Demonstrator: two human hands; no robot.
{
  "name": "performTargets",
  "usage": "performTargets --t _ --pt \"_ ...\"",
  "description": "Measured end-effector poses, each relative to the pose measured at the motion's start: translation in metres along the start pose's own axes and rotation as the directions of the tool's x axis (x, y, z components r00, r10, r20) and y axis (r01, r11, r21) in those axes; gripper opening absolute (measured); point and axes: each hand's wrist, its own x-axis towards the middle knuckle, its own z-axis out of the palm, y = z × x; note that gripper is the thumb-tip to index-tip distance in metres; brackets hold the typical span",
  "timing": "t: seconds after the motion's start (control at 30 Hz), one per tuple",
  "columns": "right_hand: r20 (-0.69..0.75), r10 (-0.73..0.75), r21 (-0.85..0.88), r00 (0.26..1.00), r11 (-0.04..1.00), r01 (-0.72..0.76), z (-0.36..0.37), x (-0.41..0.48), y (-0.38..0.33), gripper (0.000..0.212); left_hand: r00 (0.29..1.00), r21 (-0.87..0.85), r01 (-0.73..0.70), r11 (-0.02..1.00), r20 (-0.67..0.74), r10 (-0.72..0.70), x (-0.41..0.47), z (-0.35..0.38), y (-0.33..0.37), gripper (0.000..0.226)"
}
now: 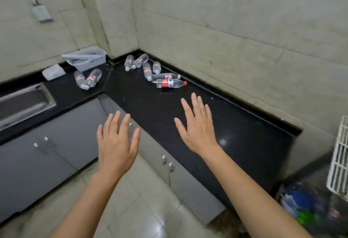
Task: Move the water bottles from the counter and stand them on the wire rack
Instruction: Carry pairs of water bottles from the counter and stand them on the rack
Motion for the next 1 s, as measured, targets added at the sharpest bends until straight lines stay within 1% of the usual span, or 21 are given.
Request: performTargets --t 0.13,0.27,0.4,0.5,0.63,0.77,0.83,0.9,1.0 --pt "0.050 -0.016 0.018 0.999 1.000 0.015 0.045 0.034 -0.018 0.066 0.999 0.001 -0.002 1.000 0.037 0.002 0.024 0.023 -0.035 0.058" --pt "0.070 0.031 0.049 0.997 0.998 -0.034 0.088 0.086 -0.019 0.066 0.997 0.011 -0.025 1.000 0.072 0.024 0.074 0.054 -0.067 0.061" --pt "0.078 0.067 0.049 0.995 0.996 -0.071 0.131 0.152 -0.005 0.066 0.992 0.019 -0.065 0.998 0.109 0.063 0.150 0.095 -0.088 0.063" --pt "0.114 0.141 0.067 0.983 0.987 -0.149 0.158 0.212 0.013 0.066 0.982 0.010 -0.103 0.995 0.159 0.100 0.222 0.126 -0.095 0.063" --pt "0.133 0.196 0.054 0.972 0.977 -0.204 0.180 0.288 0.036 0.066 0.969 0.013 -0.165 0.986 0.190 0.159 0.317 0.161 -0.097 0.062" --pt "0.207 0.307 0.077 0.929 0.941 -0.328 0.198 0.334 0.054 0.065 0.955 -0.044 -0.186 0.982 0.229 0.191 0.387 0.198 -0.093 0.061" --pt "0.230 0.337 0.076 0.913 0.929 -0.362 0.206 0.351 0.063 0.065 0.940 -0.065 -0.222 0.973 0.252 0.231 0.416 0.220 -0.091 0.061" --pt "0.240 0.373 0.055 0.896 0.917 -0.396 0.215 0.365 0.072 0.066 0.918 -0.087 -0.257 0.963 0.291 0.271 0.446 0.247 -0.090 0.060" --pt "0.250 0.464 0.026 0.850 0.874 -0.485 0.233 0.383 0.086 0.067 0.861 -0.123 -0.333 0.935 0.364 0.354 0.491 0.296 -0.090 0.059"
